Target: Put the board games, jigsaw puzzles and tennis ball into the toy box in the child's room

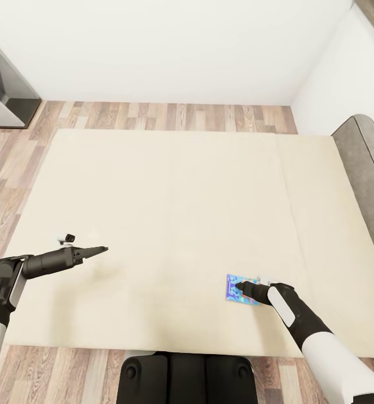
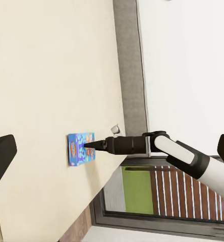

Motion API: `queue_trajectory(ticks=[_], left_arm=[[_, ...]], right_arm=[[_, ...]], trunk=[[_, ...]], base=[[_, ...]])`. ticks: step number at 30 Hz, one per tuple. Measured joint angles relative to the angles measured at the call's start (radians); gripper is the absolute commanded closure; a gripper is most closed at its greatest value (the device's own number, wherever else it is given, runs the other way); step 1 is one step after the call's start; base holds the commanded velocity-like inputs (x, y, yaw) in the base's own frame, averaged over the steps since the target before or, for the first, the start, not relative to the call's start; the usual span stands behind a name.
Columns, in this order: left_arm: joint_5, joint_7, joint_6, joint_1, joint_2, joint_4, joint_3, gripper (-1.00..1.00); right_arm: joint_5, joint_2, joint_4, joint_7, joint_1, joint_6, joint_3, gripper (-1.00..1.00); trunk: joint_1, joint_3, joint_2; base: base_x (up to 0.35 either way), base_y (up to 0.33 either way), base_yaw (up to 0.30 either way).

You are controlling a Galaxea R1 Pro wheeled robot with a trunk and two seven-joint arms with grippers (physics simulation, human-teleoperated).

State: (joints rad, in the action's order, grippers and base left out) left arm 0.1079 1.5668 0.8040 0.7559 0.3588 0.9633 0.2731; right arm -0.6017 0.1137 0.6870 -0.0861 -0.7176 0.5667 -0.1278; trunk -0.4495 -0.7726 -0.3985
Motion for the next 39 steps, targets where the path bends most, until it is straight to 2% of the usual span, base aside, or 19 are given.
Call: queue_trajectory(ticks=[39], left_arm=[[0.000, 0.000, 0.000, 0.000, 0.000, 0.000, 0.000, -1.00]], right_arm=[[0.000, 0.000, 0.000, 0.000, 0.001, -0.002, -0.002, -1.00]], trunk=[[0.000, 0.000, 0.000]], base=[[0.000, 0.006, 0.000]])
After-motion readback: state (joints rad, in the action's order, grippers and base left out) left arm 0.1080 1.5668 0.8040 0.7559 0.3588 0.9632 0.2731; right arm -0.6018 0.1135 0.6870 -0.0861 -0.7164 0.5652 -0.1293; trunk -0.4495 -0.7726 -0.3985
